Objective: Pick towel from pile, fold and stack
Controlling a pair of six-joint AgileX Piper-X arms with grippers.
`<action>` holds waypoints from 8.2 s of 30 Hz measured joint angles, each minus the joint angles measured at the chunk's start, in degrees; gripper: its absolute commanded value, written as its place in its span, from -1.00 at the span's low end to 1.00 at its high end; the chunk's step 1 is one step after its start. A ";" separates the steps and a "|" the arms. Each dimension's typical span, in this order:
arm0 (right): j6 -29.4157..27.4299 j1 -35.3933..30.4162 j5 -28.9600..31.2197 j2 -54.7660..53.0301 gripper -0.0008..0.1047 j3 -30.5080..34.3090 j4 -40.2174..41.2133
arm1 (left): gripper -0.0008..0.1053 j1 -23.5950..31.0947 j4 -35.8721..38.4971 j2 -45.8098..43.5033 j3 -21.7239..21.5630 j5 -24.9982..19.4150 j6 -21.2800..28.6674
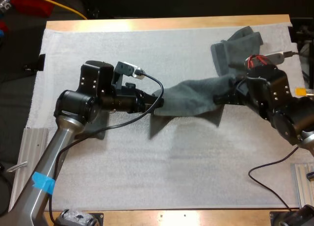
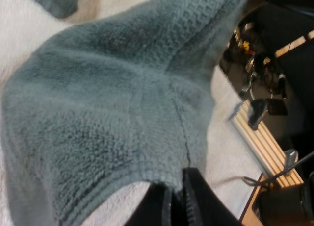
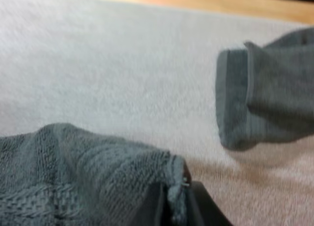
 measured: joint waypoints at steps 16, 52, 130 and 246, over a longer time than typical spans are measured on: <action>-4.27 5.36 3.08 -0.35 -0.94 -3.77 14.42 | -0.98 -2.67 5.18 -6.90 -0.29 -3.49 -2.72; 11.59 33.69 15.73 0.72 -0.94 -8.27 40.92 | -0.98 -26.61 26.68 -15.79 4.21 -35.25 -0.74; 41.29 -11.92 -30.87 36.04 0.07 -7.50 -6.41 | 0.34 17.92 -13.96 32.19 8.32 12.99 -18.12; 30.66 -10.51 -39.70 -4.33 0.38 45.08 -16.27 | 0.30 10.44 35.95 -42.73 10.14 -19.98 2.90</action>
